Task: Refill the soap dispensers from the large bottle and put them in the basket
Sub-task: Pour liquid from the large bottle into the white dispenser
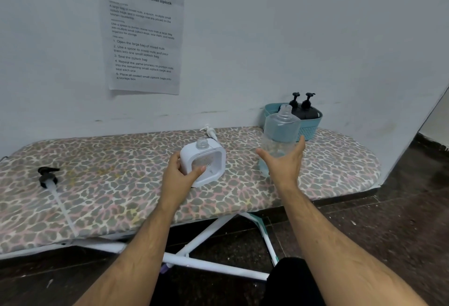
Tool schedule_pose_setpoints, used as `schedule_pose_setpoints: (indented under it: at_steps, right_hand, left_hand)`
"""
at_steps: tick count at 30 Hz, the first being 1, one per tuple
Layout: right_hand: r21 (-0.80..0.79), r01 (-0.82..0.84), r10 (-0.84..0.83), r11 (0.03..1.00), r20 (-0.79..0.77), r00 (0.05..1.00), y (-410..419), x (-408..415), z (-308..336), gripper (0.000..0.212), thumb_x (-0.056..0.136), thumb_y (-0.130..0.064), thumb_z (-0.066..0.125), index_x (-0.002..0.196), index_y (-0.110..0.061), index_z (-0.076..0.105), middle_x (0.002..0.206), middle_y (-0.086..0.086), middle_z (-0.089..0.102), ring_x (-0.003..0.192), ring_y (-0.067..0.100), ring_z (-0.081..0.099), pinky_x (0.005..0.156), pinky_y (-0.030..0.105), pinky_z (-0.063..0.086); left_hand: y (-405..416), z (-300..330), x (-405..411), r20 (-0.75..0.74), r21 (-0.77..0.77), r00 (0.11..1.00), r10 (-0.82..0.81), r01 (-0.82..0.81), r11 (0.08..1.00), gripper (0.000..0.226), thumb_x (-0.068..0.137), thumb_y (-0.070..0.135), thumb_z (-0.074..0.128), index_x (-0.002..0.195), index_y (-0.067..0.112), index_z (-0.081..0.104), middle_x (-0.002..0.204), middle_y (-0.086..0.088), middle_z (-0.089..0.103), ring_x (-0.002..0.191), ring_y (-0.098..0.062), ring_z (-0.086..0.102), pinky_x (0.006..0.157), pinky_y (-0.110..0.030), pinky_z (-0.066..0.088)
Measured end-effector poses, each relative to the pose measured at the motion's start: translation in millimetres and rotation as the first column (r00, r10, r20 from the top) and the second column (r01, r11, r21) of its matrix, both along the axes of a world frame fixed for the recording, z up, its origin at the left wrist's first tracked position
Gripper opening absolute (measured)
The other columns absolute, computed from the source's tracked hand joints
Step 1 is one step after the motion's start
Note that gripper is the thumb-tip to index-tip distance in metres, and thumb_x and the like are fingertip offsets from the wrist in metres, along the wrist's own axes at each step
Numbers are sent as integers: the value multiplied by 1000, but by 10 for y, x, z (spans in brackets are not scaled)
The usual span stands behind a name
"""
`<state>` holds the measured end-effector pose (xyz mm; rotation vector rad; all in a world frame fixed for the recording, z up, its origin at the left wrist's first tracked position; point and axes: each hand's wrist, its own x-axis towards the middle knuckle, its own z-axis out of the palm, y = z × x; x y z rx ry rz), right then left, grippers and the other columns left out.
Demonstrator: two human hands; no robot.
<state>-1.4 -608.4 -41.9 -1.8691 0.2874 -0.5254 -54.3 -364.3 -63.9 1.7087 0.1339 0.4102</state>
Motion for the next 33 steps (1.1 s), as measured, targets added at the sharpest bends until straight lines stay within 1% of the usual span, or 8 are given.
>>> schedule_pose_setpoints:
  at_steps: [5, 9, 13, 18, 22, 26, 30, 33]
  right_hand:
    - [-4, 9, -8, 1000, 39, 999, 10, 43, 11, 109, 68, -38, 89, 150, -22, 20, 144, 8, 47, 129, 26, 48, 103, 40, 42]
    - [-48, -35, 39, 998, 71, 997, 65, -36, 51, 102, 71, -39, 87, 150, -22, 25, 140, 4, 50, 123, 20, 50, 105, 47, 44]
    - [-68, -142, 148, 988, 96, 984, 167, -188, 127, 104, 68, -43, 86, 151, -29, 25, 138, 0, 47, 118, 16, 50, 98, 44, 48]
    - [-136, -287, 298, 948, 67, 952, 303, -400, 251, 108, 68, -43, 86, 152, -34, 19, 132, -4, 48, 114, 13, 52, 96, 41, 49]
    - [-199, -384, 397, 902, 28, 917, 345, -511, 363, 108, 67, -44, 85, 151, -39, 18, 127, -11, 48, 113, 9, 53, 96, 40, 51]
    - [-339, -442, 463, 830, -23, 886, 318, -533, 498, 105, 69, -35, 84, 153, -37, 21, 117, -22, 47, 110, 6, 52, 92, 36, 50]
    - [-492, -439, 435, 752, -130, 891, 281, -489, 552, 109, 66, -40, 81, 154, -41, 17, 133, -6, 52, 112, 12, 55, 91, 40, 53]
    - [-579, -421, 403, 698, -169, 900, 246, -446, 552, 109, 64, -45, 77, 154, -42, 15, 135, -1, 53, 109, 15, 57, 87, 41, 54]
  left_hand:
    - [25, -43, 22, -3, 22, 1000, -6, 6, 1000, 60, 79, 20, 82, 127, 29, 48, 112, 7, 64, 100, -10, 64, 79, -30, 55]
    - [24, -75, 31, 15, 20, 1000, 14, -14, 1000, 60, 79, 17, 81, 129, 28, 50, 114, 6, 64, 99, -8, 64, 68, -19, 54]
    - [10, -76, 21, 21, 1, 1000, 13, -13, 1000, 61, 79, 15, 82, 131, 23, 52, 113, 5, 65, 96, -7, 65, 57, -13, 52]
    - [8, -101, 15, 43, 51, 998, 38, -40, 998, 61, 78, 21, 84, 129, 29, 52, 114, 12, 64, 102, -6, 64, 75, -22, 53]
    - [21, -118, 21, 56, 78, 994, 95, -100, 992, 58, 77, 25, 84, 124, 35, 53, 111, 13, 65, 100, -7, 65, 80, -32, 57]
    - [22, -112, 25, 56, 81, 992, 114, -118, 990, 57, 76, 25, 84, 123, 34, 52, 110, 13, 65, 99, -8, 65, 80, -33, 57]
    - [33, -113, 26, 46, 87, 992, 113, -117, 989, 57, 75, 26, 84, 124, 27, 55, 109, 10, 66, 97, -10, 66, 78, -33, 58]
    - [37, -120, 31, 39, 91, 993, 116, -119, 989, 56, 75, 26, 85, 124, 25, 55, 109, 9, 66, 97, -11, 66, 79, -36, 59]
